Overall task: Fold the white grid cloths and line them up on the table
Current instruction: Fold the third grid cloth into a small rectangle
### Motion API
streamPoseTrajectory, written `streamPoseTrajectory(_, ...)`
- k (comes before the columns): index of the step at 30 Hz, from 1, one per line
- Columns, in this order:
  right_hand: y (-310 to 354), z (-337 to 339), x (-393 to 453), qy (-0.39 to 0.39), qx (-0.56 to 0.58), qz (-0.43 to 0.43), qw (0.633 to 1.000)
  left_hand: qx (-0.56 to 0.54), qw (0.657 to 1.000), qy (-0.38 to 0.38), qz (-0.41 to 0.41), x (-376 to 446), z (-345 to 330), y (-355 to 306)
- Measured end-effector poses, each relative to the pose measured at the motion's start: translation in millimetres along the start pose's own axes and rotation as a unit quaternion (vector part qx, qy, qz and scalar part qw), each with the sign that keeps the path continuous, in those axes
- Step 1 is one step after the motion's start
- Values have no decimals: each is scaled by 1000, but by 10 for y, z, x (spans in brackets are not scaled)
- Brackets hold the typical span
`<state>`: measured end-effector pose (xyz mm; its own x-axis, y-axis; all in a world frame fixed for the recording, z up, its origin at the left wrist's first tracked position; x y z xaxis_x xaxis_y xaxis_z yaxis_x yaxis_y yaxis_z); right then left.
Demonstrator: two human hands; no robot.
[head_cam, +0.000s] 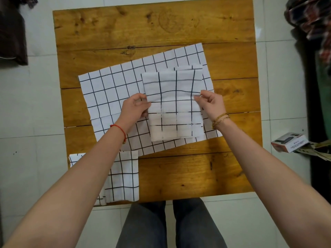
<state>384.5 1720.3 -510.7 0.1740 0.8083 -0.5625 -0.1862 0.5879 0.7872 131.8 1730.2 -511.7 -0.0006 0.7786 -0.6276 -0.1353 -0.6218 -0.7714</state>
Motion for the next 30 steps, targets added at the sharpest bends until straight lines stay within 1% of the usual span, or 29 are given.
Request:
streamPoseTrajectory(3, 15, 20, -28, 33, 0, 30, 999, 36, 999, -6, -36, 14, -3, 2)
streamPoseTrajectory(5, -4, 29, -31, 41, -32, 53, 997, 65, 996, -18, -55, 25, -10, 38)
streamPoseTrajectory(8, -79, 41, 14, 33, -101, 70, 992, 109, 990, -41, -80, 46, -4, 110)
streamPoseTrajectory(11, -109, 28, 45, 34, -144, 74, 986, 157, 982, -48, -99, 60, -6, 175)
streamPoseTrajectory(16, -134, -14, 64, 11, -203, 83, 976, 171, 976, -64, -116, 21, -55, 233)
streamPoseTrajectory(22, -171, -13, 61, -5, -255, 110, 961, 197, 967, -56, -150, -80, -104, 266)
streamPoseTrajectory(24, -166, -15, 45, -7, -267, 117, 957, 240, 952, -59, -182, -110, -112, 287)
streamPoseTrajectory(27, -129, -51, -18, -40, -287, 130, 948, 352, 900, -38, -255, -196, -136, 365)
streamPoseTrajectory(29, -82, -124, -95, -57, -318, 166, 932, 403, 871, -36, -277, -290, -153, 427)
streamPoseTrajectory(30, -56, -181, -140, -51, -342, 195, 918, 423, 857, -40, -291, -328, -161, 462)
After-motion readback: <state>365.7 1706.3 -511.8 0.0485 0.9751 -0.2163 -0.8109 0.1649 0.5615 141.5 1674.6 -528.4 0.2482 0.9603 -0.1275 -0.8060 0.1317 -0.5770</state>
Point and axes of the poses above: each hand's wrist, its own x-axis towards the middle knuckle, its own z-axis out of the back of the hand, y = z × x, the point moved 1 cm from there along x, towards the middle knuckle, and after that the axes turned 4 degrees about -z, right-handed, at the moved point
